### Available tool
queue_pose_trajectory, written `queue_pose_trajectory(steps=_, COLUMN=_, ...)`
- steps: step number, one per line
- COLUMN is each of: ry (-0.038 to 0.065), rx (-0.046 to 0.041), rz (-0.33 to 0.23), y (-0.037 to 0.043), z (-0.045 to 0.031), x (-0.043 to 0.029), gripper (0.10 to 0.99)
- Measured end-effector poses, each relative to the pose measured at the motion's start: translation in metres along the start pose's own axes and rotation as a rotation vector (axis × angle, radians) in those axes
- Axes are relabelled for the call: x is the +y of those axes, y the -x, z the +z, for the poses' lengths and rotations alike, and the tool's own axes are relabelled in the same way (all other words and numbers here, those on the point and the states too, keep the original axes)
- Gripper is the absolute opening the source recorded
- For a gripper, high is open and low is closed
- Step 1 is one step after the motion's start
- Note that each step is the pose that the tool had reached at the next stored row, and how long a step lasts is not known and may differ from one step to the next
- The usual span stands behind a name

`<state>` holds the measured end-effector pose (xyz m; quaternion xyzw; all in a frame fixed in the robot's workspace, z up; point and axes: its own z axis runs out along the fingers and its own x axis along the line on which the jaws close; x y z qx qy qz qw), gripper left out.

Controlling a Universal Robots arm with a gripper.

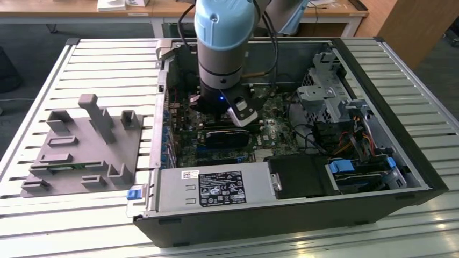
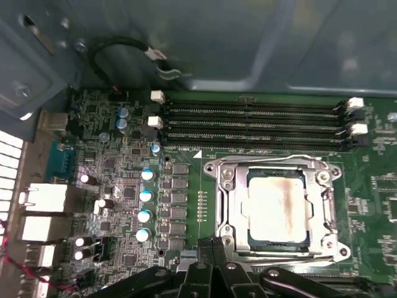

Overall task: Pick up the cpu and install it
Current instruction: 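Install the second cpu locking lever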

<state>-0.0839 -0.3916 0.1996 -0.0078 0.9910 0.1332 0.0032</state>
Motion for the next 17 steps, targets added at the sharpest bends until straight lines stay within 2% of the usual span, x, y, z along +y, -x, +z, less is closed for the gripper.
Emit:
queue_pose_trajectory(steps=7, ry=0.0, rx=-0.0008, rz=0.0, y=0.0, z=-0.016, x=0.0044, gripper=0.106)
queue_pose_trajectory(steps=15, ry=0.0, rx=-0.0007, rz=0.0, y=0.0002, z=-0.0398, x=0.0111, gripper=0.106)
queue_pose_trajectory(steps=17, ry=0.0, rx=-0.0007, rz=0.0, y=0.0002, z=-0.0419, x=0.0117, gripper=0.106)
